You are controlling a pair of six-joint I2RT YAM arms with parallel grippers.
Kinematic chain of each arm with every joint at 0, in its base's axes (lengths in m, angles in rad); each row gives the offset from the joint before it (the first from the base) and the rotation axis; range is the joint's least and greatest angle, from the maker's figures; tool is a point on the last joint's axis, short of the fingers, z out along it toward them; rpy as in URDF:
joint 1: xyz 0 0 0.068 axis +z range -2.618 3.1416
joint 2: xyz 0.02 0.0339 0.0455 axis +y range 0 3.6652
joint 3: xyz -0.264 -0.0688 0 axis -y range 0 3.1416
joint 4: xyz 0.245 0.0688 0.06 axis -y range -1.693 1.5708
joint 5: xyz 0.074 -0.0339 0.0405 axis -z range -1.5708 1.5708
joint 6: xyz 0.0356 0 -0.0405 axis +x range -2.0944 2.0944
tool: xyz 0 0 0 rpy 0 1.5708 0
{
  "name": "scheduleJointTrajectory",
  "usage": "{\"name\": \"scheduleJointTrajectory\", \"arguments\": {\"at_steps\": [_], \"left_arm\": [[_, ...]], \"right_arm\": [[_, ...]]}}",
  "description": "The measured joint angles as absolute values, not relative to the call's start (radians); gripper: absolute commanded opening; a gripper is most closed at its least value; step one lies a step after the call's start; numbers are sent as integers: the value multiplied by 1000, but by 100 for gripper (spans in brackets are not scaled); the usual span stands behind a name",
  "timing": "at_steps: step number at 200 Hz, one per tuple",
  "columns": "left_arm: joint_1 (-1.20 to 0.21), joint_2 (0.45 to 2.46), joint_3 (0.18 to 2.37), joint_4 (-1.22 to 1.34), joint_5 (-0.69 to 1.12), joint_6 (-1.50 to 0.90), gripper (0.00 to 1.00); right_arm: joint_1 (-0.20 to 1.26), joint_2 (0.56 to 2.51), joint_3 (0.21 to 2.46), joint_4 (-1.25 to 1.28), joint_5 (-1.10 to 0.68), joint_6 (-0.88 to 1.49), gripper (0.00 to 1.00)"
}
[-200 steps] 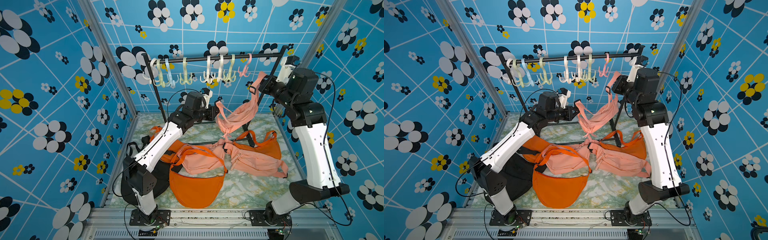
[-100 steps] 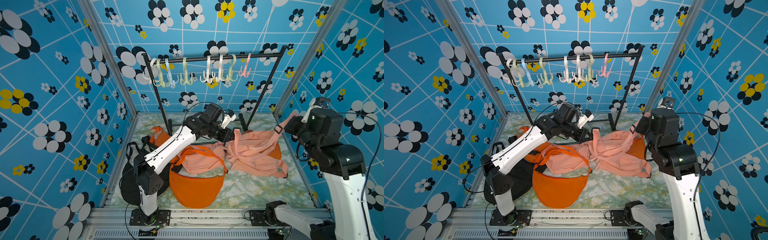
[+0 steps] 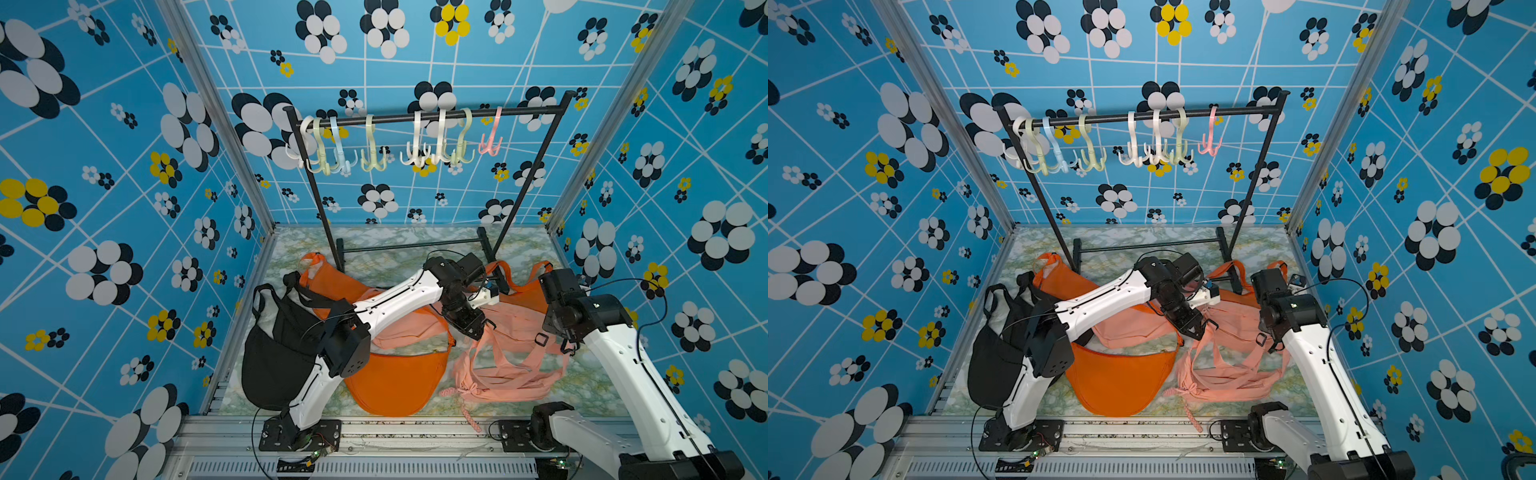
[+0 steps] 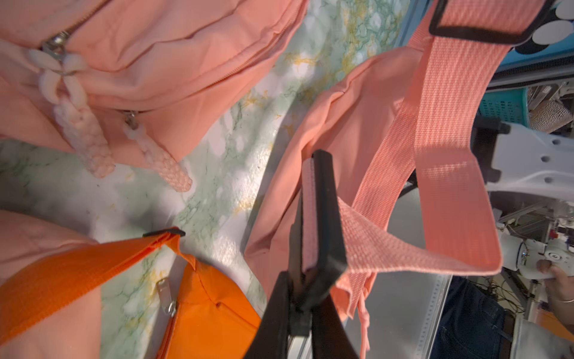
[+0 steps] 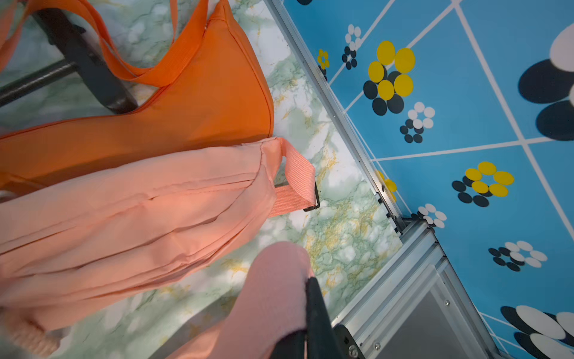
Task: Take the bag off the hook
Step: Place the bag at the center of the board.
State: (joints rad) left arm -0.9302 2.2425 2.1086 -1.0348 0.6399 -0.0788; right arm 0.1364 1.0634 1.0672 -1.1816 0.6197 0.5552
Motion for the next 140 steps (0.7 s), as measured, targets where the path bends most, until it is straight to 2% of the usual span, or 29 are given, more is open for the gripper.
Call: {"name": "scheduleJointTrajectory", "arguments": {"at_steps": [35, 80, 101, 111, 123, 130, 140], "left_arm": [[-860, 2421, 2190, -952, 712, -149, 5], [-792, 2495, 2234, -859, 748, -248, 5], [-770, 2495, 2246, -821, 756, -279, 8], [-761, 2495, 2247, -807, 755, -290, 13], [-752, 2495, 2247, -796, 754, -297, 22], [-749, 2495, 2247, -792, 752, -299, 30], [-746, 2495, 2247, -782, 748, -305, 35]], "right_arm": [[66, 1145, 1026, -1042, 623, 557, 14], [-39, 1256, 988, -876, 624, 545, 17], [-75, 1306, 994, -818, 623, 535, 26], [-83, 1340, 1005, -801, 622, 538, 34], [-88, 1379, 1022, -785, 619, 535, 52], [-88, 1394, 1028, -775, 616, 531, 60], [-90, 1407, 1034, -767, 611, 523, 70]]}}
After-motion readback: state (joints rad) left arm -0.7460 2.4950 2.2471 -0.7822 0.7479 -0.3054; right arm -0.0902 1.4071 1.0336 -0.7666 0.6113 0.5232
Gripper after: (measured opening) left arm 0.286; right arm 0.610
